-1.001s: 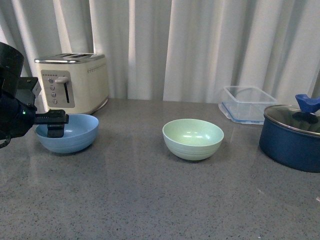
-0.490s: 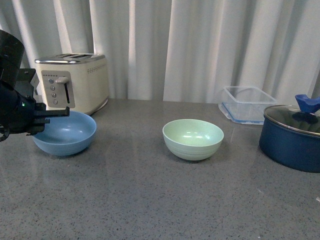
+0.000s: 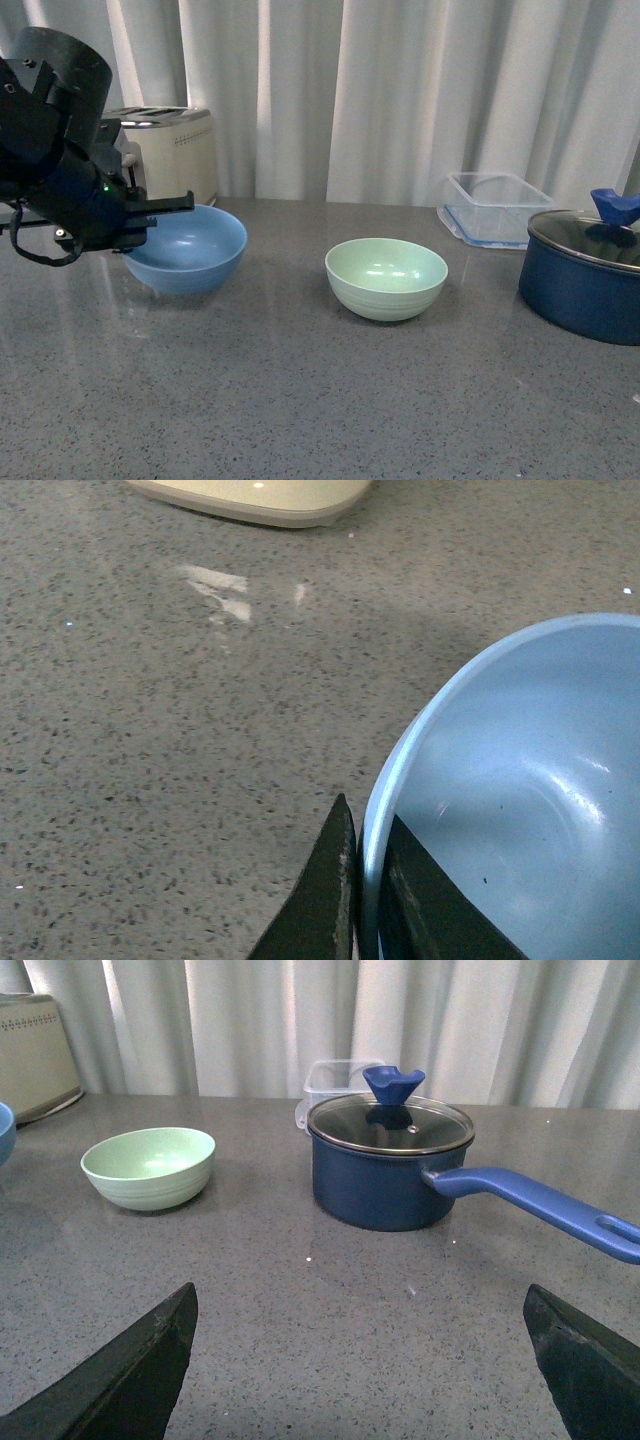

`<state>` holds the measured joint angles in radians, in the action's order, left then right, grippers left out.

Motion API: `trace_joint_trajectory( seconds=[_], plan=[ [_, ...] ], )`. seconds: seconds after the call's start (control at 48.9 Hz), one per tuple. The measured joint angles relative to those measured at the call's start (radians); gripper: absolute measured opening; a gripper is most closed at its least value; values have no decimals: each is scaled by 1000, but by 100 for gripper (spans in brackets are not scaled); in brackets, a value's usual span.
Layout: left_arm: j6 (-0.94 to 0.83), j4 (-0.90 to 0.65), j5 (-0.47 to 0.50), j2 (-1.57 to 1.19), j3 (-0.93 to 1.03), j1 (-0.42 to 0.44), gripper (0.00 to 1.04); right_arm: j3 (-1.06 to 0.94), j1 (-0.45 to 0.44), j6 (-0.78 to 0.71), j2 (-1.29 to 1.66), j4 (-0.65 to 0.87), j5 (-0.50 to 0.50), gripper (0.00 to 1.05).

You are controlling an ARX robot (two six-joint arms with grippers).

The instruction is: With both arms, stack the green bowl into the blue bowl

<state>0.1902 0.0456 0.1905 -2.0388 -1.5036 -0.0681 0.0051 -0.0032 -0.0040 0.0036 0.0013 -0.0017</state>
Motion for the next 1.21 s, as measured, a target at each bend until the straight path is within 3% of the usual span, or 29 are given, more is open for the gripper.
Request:
trace_joint_trajectory(
  seconds=[0.613,1.205],
  plan=[
    [37,42,27,-34,-73,-117,4,0,0,0,0,0,0,95],
    [52,47,31,-131,-138,-155,4,0,0,0,0,0,0,95]
  ],
)
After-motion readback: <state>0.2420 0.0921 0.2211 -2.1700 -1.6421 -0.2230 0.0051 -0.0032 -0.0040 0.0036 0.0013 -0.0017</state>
